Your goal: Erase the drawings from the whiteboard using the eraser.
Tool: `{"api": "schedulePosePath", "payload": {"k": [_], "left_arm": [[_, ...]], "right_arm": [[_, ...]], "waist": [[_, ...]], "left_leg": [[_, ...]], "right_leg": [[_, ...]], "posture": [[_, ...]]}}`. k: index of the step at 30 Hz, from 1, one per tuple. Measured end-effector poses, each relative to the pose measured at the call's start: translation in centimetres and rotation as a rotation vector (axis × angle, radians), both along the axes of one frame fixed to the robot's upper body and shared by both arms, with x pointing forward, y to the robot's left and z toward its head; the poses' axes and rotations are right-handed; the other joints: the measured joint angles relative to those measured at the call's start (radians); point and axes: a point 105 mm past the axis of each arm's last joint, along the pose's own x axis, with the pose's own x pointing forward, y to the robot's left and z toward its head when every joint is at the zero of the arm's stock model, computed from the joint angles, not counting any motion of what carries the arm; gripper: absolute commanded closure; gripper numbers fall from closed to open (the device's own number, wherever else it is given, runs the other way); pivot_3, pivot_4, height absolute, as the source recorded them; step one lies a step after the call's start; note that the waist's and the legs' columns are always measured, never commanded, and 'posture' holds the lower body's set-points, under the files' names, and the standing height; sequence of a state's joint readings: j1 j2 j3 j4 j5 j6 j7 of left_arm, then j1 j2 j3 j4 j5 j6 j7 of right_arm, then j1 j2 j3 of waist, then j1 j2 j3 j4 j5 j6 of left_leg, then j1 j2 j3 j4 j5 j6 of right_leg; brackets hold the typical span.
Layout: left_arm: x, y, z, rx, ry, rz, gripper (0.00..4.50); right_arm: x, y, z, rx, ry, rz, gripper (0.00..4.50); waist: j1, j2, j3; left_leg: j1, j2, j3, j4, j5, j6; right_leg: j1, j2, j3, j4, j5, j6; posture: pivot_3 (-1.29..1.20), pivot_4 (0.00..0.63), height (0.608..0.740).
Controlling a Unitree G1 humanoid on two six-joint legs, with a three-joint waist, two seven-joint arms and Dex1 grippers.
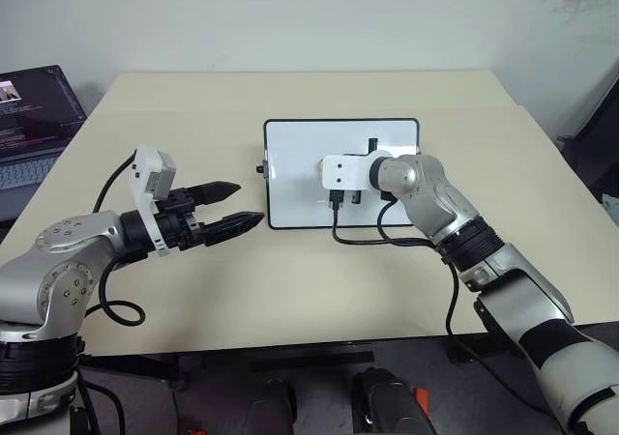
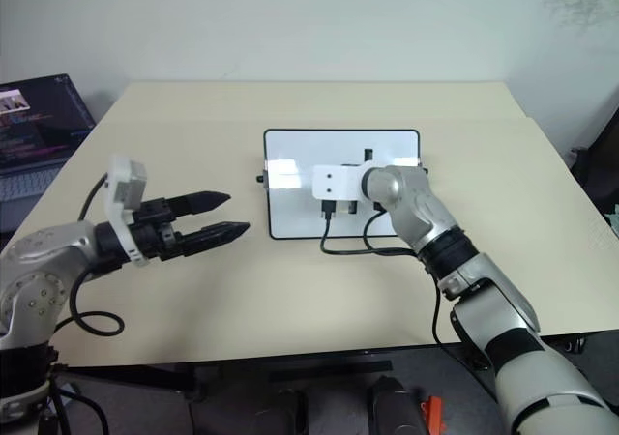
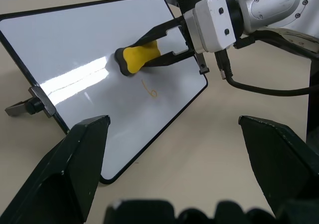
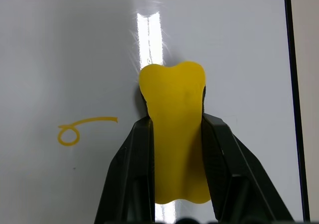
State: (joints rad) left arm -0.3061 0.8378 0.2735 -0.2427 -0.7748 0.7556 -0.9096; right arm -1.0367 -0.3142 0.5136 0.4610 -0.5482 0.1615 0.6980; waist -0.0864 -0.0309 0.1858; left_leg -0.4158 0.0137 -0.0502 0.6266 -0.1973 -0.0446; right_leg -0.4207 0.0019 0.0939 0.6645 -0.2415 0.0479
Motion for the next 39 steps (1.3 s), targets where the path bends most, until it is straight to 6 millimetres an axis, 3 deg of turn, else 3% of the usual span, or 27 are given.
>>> {"api": "schedulePosePath", "payload": {"k": [9,20,28,32,36,39], "left_arm": [[0.0,0.0,0.0,0.000,0.000,0.002,0.00],[0.0,0.0,0.0,0.000,-0.001,0.002,0.00],[0.0,0.0,0.0,0.000,-0.001,0.001,0.00],[0.0,0.0,0.1,0.000,-0.002,0.001,0.00],[0.0,0.0,0.1,-0.002,-0.001,0.000,0.00],[0.0,0.1,0.2,-0.006,-0.005,0.004,0.00]], "right_arm": [[0.2,-0.2,0.0,-0.002,-0.006,-0.006,3.54],[2.2,-1.8,2.4,0.029,-0.100,-0.092,3.54],[1.9,-1.6,2.2,0.029,-0.084,-0.073,3.54],[0.7,-1.4,2.2,0.146,0.019,-0.037,3.54],[-1.4,-1.8,7.7,0.411,0.018,0.017,3.54],[-1.4,-4.6,11.2,0.624,-0.054,-0.046,3.54]], "waist": [[0.000,0.000,0.000],[0.000,0.000,0.000],[0.000,0.000,0.000],[0.001,0.000,0.000],[0.003,0.000,0.001],[0.005,0.000,0.001]], "left_leg": [[0.000,0.000,0.000,0.000,0.000,0.000],[0.000,0.000,0.000,0.001,0.000,0.000],[0.000,0.000,0.000,0.001,0.000,0.000],[-0.001,0.000,0.000,0.001,0.000,0.000],[-0.002,0.000,-0.001,-0.001,0.000,0.000],[-0.002,0.000,-0.002,-0.001,0.000,0.000]], "right_leg": [[0.000,0.000,0.000,0.000,0.000,0.000],[0.001,0.000,0.000,0.000,-0.001,-0.003],[0.001,0.000,0.000,0.000,0.000,-0.002],[0.000,0.000,0.000,0.000,0.001,0.001],[-0.001,0.000,-0.002,-0.001,0.001,0.001],[0.000,0.000,-0.003,-0.001,0.001,0.001]], "posture": [[0.00,0.150,0.740],[0.00,0.150,0.740],[0.00,0.150,0.740],[0.00,0.150,0.740],[0.00,0.150,0.740],[0.00,0.150,0.740]]}}
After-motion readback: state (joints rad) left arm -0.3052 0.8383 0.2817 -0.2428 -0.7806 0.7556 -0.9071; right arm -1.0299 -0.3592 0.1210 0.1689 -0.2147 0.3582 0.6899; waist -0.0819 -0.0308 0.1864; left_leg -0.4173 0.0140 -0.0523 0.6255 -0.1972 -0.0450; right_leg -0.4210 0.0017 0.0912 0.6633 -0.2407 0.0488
